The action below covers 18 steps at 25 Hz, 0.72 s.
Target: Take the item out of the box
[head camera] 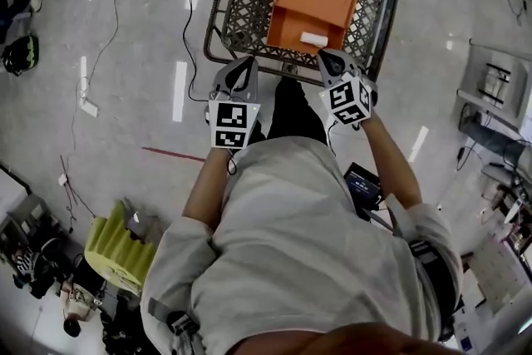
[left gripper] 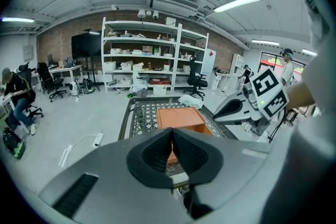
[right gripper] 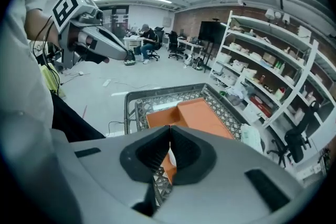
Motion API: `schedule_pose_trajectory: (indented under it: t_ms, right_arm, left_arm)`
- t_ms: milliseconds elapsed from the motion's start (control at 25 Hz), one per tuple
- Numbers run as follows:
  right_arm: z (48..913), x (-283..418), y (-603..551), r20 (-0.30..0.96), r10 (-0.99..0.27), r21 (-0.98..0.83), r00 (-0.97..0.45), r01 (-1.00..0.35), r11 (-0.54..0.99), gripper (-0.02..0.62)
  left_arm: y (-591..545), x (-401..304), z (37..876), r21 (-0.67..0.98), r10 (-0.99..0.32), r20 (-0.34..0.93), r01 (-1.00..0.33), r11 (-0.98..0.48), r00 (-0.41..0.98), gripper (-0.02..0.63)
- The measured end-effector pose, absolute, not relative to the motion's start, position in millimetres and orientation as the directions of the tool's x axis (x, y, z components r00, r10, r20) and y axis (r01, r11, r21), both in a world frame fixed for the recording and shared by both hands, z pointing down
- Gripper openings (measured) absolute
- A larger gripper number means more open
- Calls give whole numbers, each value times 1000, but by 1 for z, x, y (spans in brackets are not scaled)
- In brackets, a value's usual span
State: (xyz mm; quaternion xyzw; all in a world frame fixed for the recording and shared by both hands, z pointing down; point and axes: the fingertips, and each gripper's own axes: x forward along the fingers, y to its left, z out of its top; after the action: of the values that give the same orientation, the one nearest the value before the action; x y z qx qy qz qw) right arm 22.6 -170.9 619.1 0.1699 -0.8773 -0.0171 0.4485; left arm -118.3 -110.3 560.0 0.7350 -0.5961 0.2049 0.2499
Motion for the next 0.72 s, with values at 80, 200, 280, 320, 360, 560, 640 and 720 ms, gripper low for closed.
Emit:
schedule_pose_trajectory:
  t_ms: [80, 200, 280, 320, 360, 560, 640, 720]
  right_arm:
    - [631, 21, -174, 795, -272, 168, -543, -234, 958, 4]
    - [646, 19, -178, 805, -220, 148, -550, -172, 974, 4]
    - [655, 18, -178, 814, -192, 135, -548, -142, 981, 4]
    - [659, 17, -177, 821, -180, 132, -541, -127, 983, 3]
    - [664, 17, -175, 830, -171, 131, -531, -113, 985, 4]
    - [688, 22, -178, 871, -149, 131, -468, -71, 989, 4]
    - [699, 27, -182, 884, -145, 135, -445, -55, 989, 3]
    - [710, 29, -184, 895, -145, 146, -422, -32, 989, 4]
  left_arm:
    - [-112, -117, 568, 128, -767, 615, -983, -133, 183, 11]
    - [-117, -114, 577, 133, -758, 633, -986, -96, 159, 11]
    - [-119, -113, 582, 130, -753, 642, -988, -80, 146, 11]
    - [-119, -113, 583, 127, -750, 647, -989, -75, 140, 11]
    - [-118, -112, 585, 123, -746, 652, -990, -72, 135, 11]
    - [-119, -99, 593, 113, -731, 670, -991, -72, 130, 11]
    - [-122, -92, 600, 119, -724, 678, -991, -67, 130, 11]
    - [-124, -87, 607, 131, -714, 687, -990, -58, 133, 11]
